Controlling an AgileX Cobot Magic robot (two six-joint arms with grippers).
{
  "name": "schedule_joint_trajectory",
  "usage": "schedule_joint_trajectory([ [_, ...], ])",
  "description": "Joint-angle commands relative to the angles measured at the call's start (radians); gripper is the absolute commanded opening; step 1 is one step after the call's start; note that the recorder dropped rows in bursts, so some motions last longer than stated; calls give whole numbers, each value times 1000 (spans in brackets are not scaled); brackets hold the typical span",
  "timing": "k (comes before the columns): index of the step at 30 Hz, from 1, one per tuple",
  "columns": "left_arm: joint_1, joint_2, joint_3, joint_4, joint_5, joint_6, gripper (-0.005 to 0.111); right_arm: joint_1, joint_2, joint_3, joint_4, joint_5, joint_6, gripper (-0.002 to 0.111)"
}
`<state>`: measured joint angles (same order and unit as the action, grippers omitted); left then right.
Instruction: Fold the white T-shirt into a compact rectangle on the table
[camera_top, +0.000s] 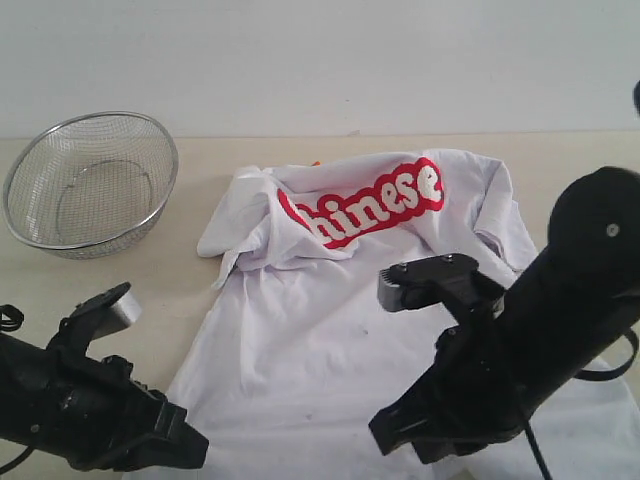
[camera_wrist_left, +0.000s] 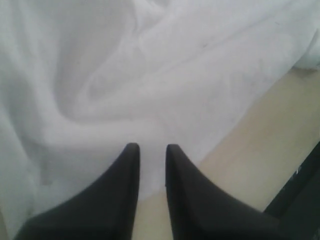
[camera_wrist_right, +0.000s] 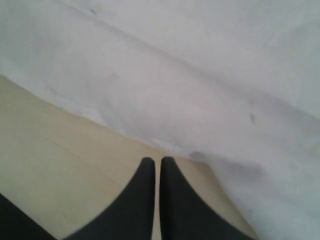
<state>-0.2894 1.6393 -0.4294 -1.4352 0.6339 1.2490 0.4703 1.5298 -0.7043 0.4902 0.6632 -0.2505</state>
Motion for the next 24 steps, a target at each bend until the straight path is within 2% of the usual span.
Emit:
schedule_joint_trajectory([
  [1, -10, -7, 26, -19, -39, -1, 19, 59, 68, 6, 4, -96, 46, 0],
  [7, -10, -7, 26, -21, -32, -1, 19, 59, 190, 6, 9, -141, 56, 0],
  [18, -10, -7, 26, -19, -31, -1, 19, 65, 237, 6, 9, 38, 18, 0],
  [24, -10, -7, 26, -18, -23, -1, 19, 118, 237, 6, 9, 121, 9, 0],
])
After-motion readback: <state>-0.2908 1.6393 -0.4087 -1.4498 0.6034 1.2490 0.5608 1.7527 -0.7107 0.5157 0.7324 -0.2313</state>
